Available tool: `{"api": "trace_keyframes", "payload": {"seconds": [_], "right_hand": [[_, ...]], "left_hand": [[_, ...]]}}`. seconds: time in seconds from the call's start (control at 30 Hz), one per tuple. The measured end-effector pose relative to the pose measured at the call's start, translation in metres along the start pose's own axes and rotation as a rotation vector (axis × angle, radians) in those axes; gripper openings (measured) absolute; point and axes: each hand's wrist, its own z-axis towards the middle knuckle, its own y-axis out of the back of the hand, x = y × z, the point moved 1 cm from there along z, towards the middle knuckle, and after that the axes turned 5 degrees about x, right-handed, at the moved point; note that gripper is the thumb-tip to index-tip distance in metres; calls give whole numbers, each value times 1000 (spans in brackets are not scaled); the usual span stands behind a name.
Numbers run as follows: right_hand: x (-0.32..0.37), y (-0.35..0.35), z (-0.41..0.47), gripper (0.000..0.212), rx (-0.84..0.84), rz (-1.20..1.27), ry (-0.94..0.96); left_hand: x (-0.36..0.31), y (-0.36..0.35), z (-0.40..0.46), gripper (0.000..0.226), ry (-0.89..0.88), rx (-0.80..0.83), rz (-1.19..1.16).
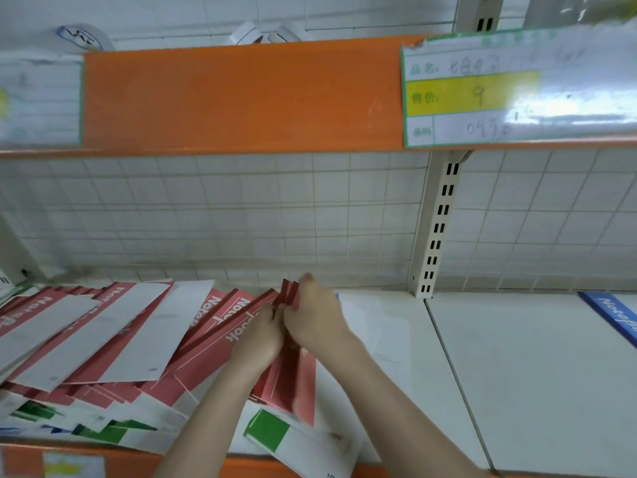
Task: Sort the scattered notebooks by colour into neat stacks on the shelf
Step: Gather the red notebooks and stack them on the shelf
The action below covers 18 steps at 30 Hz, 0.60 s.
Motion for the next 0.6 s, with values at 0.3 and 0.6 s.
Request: {"api": "trace_keyframes", "payload": {"seconds": [0.3,0.6], "right_hand": [[-29,-2,1,33,-7,119,-106],[-58,28,-1,30,-70,773,-189]], "left_hand": [[4,7,-11,26,-5,99,-191],[-16,31,-14,24,-312,-179,-623]]}}
